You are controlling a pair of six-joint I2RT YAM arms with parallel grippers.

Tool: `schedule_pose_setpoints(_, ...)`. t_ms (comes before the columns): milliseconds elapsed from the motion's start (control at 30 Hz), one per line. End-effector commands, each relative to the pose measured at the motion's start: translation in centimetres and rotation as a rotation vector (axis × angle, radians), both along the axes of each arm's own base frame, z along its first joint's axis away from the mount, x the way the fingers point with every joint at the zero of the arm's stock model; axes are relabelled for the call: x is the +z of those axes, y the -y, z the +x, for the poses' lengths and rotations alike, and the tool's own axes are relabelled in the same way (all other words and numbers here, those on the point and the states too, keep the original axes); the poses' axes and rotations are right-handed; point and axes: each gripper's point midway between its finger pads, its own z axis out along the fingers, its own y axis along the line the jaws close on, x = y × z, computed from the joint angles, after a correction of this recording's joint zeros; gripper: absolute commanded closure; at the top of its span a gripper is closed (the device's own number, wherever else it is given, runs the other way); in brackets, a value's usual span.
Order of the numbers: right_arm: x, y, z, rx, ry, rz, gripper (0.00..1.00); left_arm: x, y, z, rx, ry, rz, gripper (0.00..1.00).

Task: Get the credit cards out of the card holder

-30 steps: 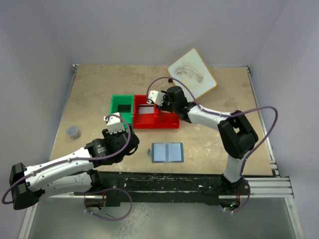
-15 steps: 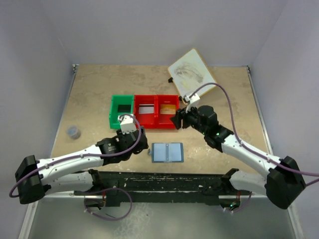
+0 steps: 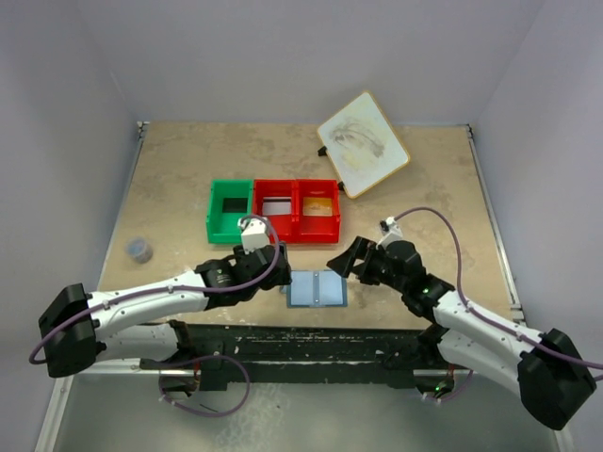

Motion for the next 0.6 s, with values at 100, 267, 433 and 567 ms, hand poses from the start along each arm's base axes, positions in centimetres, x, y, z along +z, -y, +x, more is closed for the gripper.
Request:
schedule_pose_setpoints(100, 0.3, 0.0, 0.2, -0.065, -0.029, 0.074, 0.0, -1.3, 0.0, 0.2, 0.028, -0.032, 0.023, 0.27)
schedule_pose_setpoints(267, -0.3, -0.7, -0.3, -0.019, -0.048, 0.089, 0.08, -2.7, 0.7, -0.2, 0.017, -0.074, 0.026, 0.27)
schedule_pose_setpoints(433, -1.6, -0.9, -0.6, -0.002, -0.088, 0.07, 0.13, -2.7, 0.9, 0.1, 0.017, -0.068, 0.027, 0.27)
schedule_pose_setpoints(567, -2.2, -1.2, -0.7, 0.017, -0.098, 0.063, 0.18, -2.8, 0.7, 0.1, 0.023, -0.069, 0.032, 0.27)
